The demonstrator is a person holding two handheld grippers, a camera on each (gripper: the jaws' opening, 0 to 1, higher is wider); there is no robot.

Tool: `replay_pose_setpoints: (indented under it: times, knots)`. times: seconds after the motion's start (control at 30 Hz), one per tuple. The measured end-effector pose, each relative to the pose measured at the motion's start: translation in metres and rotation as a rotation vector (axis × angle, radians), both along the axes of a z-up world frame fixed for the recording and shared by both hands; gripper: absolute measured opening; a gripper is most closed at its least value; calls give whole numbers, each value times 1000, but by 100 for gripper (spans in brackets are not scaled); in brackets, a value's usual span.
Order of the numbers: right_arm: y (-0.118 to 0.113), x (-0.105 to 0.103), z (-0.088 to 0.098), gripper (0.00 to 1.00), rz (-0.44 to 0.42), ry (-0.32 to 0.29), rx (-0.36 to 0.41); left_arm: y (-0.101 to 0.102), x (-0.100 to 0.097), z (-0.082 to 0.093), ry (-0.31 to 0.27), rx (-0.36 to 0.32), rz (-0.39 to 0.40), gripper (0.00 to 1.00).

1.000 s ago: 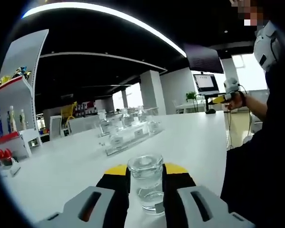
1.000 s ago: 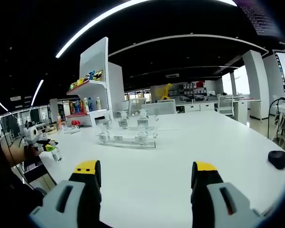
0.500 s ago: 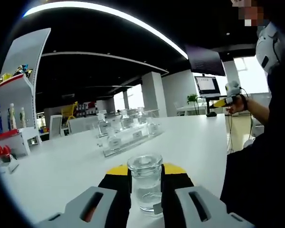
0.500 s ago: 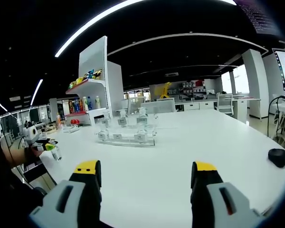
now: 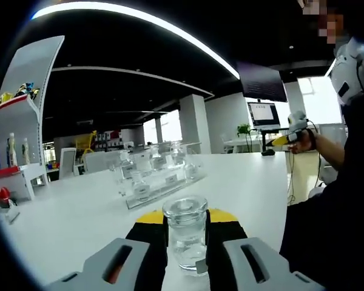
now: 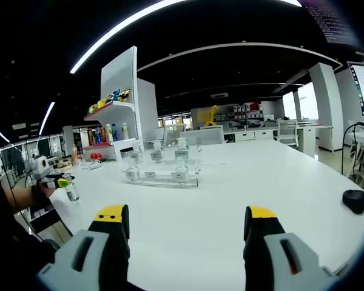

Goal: Identify the label on the chemical reagent bottle, grasp the chemical reagent bottle, and place it in the designated position on the reagent rack

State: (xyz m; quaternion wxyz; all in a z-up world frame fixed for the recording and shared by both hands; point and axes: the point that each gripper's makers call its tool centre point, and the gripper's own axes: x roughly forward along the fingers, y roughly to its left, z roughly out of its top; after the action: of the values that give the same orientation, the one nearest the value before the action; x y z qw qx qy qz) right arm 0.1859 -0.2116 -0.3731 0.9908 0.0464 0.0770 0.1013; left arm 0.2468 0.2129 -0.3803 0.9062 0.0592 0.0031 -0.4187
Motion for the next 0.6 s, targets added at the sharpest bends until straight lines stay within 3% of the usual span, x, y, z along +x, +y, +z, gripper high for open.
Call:
replay_pose_setpoints:
  times: [0.23, 0.6]
  knots:
    - [-2, -1, 0, 74, -6, -2, 0, -16, 1, 12, 2, 2, -42, 23]
    - [-5, -2, 1, 74, -8, 0, -5, -50, -1, 14, 19, 8, -120, 23]
